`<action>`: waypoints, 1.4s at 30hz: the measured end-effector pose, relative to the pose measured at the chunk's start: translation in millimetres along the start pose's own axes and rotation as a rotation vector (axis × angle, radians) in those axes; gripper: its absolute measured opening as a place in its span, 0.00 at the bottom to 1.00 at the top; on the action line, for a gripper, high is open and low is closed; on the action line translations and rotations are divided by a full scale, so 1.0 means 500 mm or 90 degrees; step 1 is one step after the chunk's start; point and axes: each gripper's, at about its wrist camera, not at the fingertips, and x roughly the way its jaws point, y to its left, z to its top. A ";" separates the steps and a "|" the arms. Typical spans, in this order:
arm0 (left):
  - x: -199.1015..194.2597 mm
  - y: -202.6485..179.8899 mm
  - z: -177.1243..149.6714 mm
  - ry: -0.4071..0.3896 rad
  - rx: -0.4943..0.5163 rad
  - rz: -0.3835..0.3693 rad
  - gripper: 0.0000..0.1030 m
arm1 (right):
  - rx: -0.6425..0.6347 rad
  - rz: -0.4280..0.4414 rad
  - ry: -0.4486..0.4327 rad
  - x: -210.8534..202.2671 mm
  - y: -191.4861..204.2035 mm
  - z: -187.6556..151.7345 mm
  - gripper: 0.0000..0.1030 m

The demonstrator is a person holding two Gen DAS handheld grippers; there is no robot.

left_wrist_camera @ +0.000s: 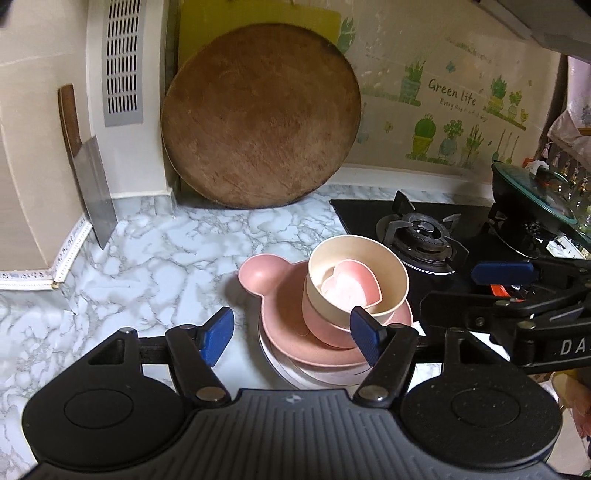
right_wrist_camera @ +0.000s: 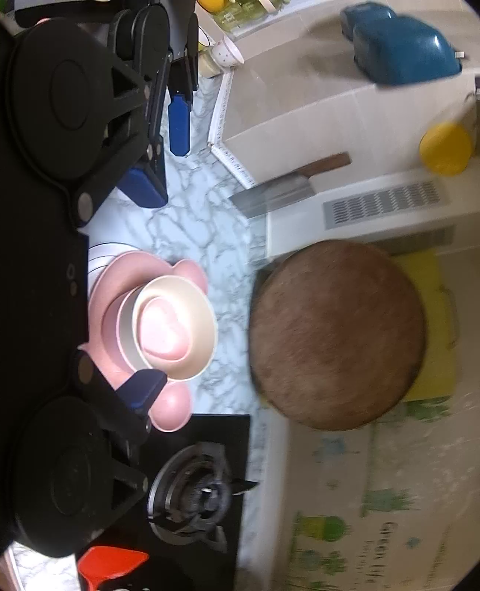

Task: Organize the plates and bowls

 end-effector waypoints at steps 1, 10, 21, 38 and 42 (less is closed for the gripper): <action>-0.008 0.000 -0.004 -0.007 0.004 0.002 0.67 | -0.007 -0.001 -0.010 -0.006 0.005 -0.004 0.96; -0.072 0.001 -0.037 -0.053 0.004 0.002 0.77 | -0.039 -0.003 -0.069 -0.048 0.028 -0.037 1.00; -0.100 0.016 -0.069 -0.079 -0.042 0.003 0.99 | -0.009 -0.022 -0.075 -0.057 0.019 -0.070 1.00; -0.093 0.003 -0.104 -0.096 -0.073 0.066 0.99 | -0.003 -0.085 -0.108 -0.053 0.029 -0.109 1.00; -0.094 0.002 -0.107 -0.097 -0.079 0.070 0.99 | -0.009 -0.089 -0.117 -0.057 0.033 -0.112 1.00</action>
